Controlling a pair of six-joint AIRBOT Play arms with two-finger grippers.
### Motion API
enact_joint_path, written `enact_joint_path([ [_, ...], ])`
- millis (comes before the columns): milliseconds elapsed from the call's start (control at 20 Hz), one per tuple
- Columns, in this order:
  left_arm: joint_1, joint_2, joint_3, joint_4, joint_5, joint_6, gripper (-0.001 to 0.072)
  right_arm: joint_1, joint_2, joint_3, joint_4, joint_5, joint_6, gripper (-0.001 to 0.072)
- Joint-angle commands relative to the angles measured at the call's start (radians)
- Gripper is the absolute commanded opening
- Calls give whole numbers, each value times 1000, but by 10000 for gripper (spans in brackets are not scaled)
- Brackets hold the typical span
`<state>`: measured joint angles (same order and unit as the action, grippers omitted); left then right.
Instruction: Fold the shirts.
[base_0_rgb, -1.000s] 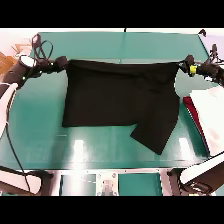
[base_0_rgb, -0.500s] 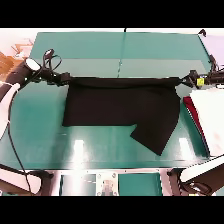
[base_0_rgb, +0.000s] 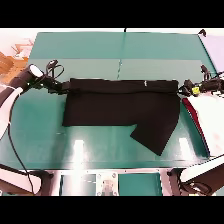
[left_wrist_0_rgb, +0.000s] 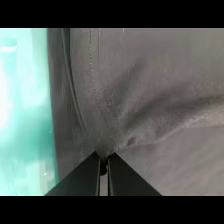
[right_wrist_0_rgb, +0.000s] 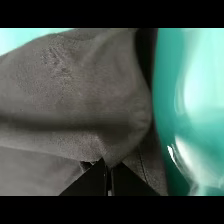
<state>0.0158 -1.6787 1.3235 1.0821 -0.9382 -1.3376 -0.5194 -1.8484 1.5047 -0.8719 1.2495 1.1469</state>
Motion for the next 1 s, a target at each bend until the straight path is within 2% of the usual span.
enact_joint_path([
  [0,0,0,-15,-1,-5,-1,23,7,0,-9,-37,-12,6,11],
  [150,0,0,-15,0,-16,-6,24,7,1,-9,-56,-8,28,14],
  [250,1,8,-10,-2,-30,-24,36,3,10,0,-58,18,45,215],
  [300,2,8,13,5,-65,-24,37,-3,23,13,-69,38,59,238],
  [450,26,8,126,13,-258,-24,37,-28,101,35,-142,71,113,243],
  [500,36,8,160,12,-320,-24,185,-39,133,34,-171,78,137,243],
  [550,44,8,188,11,-373,-42,665,-50,160,33,-190,92,158,242],
  [700,44,8,208,24,-504,-57,669,-80,243,-30,-192,133,182,204],
  [750,44,8,206,39,-550,-59,668,-90,282,-79,-192,132,182,141],
  [950,44,15,187,67,-764,-76,668,-153,463,-330,-196,118,182,104],
])
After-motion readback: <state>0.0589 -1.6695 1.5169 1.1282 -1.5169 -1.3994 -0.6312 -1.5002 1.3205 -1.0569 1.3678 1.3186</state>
